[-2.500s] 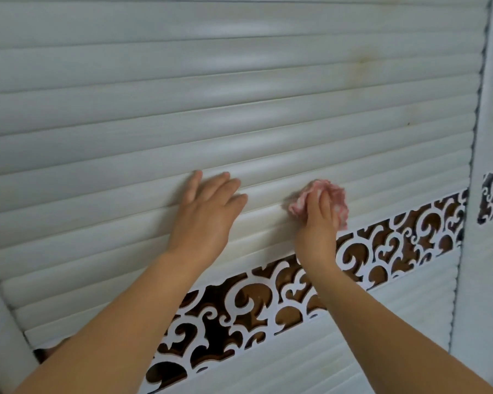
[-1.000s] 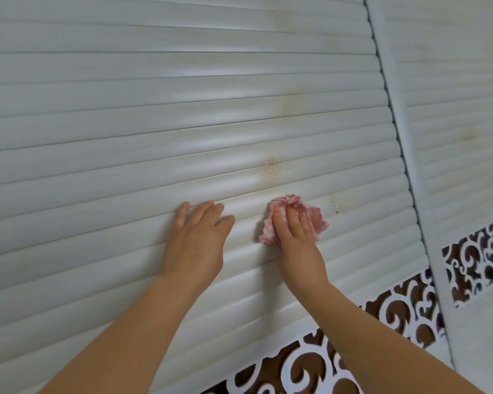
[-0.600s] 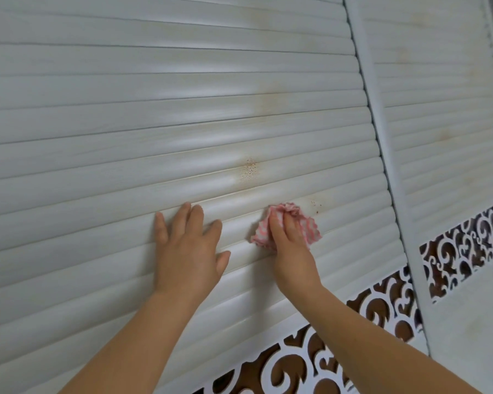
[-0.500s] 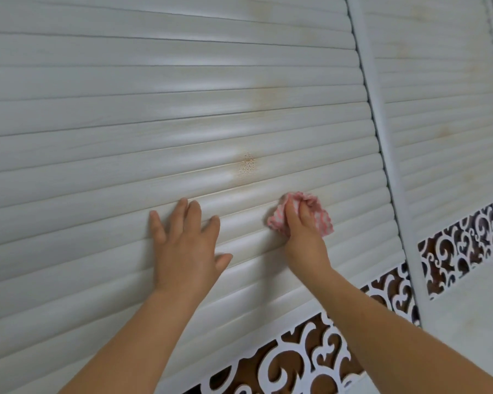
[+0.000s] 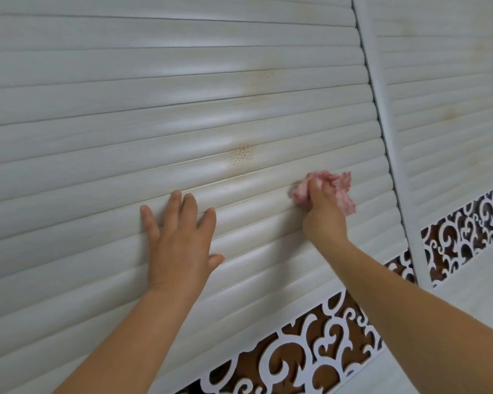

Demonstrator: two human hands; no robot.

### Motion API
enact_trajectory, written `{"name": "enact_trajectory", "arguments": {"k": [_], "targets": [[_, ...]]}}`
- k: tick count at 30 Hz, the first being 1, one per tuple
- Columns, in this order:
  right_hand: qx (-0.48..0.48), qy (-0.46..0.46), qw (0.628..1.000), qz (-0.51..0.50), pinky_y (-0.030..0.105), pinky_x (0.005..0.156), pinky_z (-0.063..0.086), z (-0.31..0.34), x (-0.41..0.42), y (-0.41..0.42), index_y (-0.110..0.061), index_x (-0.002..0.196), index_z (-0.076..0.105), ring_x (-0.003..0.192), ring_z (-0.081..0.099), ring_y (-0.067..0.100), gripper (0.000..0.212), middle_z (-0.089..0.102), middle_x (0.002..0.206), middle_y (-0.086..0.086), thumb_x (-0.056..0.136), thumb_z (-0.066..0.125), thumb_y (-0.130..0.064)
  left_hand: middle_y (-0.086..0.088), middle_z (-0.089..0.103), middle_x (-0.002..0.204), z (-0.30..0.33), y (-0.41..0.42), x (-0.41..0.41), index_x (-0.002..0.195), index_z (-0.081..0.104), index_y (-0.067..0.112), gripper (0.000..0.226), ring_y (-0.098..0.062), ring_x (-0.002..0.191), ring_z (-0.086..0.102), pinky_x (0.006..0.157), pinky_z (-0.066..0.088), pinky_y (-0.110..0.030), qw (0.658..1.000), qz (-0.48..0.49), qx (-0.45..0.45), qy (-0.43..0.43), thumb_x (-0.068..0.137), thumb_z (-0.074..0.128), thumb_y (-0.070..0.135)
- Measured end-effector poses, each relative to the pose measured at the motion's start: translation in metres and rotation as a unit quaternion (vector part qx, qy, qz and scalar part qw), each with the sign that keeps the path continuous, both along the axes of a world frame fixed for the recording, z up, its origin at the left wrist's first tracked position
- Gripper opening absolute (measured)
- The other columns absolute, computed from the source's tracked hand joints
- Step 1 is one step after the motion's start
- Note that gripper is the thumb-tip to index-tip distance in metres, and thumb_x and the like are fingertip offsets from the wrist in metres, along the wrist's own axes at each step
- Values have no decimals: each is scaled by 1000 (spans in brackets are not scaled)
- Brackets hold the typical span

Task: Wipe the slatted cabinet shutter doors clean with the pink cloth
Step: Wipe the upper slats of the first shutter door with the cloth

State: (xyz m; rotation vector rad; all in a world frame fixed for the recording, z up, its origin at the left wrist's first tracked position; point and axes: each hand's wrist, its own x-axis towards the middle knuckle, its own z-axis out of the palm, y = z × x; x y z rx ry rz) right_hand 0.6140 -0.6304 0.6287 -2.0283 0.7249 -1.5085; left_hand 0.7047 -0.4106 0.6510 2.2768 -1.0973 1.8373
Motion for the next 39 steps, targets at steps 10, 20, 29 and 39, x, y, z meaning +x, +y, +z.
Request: {"name": "enact_trajectory", "arguments": {"k": [10,20,29,39], "targets": [[-217,11,976,27,52,93,45,-22,8,9,-11,136,51,132,37,42,59,45,142,15,79,36,-3,-23,51,123,-2,1,1,104,64,12,79,-37,124,34,96,21,-72,1000,-7,3,4,35,91,39],[-22,-21,998,-54,44,103,37,1,-15,-68,-15,142,38,135,30,29,65,25,153,7,83,45,11,-23,49,125,-3,0,4,108,63,11,80,-39,126,34,98,19,-72,1000,-13,4,-1,38,91,38],[-217,-44,975,-35,47,93,45,-14,24,35,-5,124,56,122,41,40,49,51,131,21,78,38,-7,-23,52,123,-2,-1,1,104,64,11,81,-39,124,36,96,20,-73,1000,-8,3,10,33,92,39],[-105,-42,993,-38,49,99,42,-20,18,17,-14,141,42,136,29,35,61,34,150,9,83,38,3,-21,53,125,-1,4,-2,109,63,11,81,-41,124,43,96,21,-72,1000,3,25,17,40,89,44]]}}
